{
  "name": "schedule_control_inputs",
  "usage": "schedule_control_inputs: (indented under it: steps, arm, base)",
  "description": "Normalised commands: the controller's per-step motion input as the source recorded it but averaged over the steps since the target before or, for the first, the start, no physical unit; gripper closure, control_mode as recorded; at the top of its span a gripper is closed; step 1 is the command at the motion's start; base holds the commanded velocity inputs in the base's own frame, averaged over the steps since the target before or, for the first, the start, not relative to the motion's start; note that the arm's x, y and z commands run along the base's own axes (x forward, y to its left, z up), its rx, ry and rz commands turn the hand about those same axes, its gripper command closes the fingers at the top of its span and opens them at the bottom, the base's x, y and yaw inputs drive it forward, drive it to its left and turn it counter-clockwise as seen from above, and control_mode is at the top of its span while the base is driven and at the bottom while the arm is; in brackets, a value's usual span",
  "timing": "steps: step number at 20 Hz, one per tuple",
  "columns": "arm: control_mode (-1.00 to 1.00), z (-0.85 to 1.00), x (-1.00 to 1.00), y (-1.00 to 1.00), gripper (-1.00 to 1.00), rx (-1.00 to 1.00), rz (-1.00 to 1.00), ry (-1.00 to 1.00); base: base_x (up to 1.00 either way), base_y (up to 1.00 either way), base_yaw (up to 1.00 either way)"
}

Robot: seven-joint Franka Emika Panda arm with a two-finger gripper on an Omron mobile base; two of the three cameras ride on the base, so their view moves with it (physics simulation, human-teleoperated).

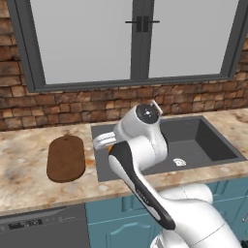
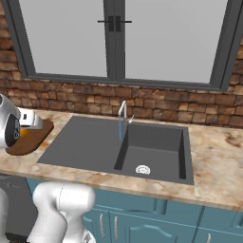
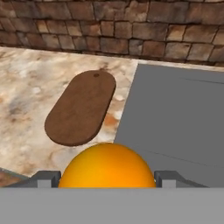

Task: Pick the orange from the sink and place it on the cutting board to airdry. Then turn off the sink faucet.

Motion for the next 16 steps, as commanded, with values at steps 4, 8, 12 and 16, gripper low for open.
schedule_control_inputs:
  steps: [4,8,12,16]
  arm:
    - [-1.0,-0.15,0.13,0.33,1.0,-0.01,0.08,0.0]
    - [-1.0,-0.17,0.1,0.4,1.0,-0.02,0.05,0.0]
    - [-1.0,-0.19,0.18,0.42,1.0,-0.01,0.04,0.0]
    - [-1.0,-0.18,0.19,0.4,1.0,-0.02,0.04,0.0]
  base:
    - [0.0,0.0,0.0]
    - [0.0,0.0,0.0]
    - [0.0,0.0,0.0]
    - [0.0,0.0,0.0]
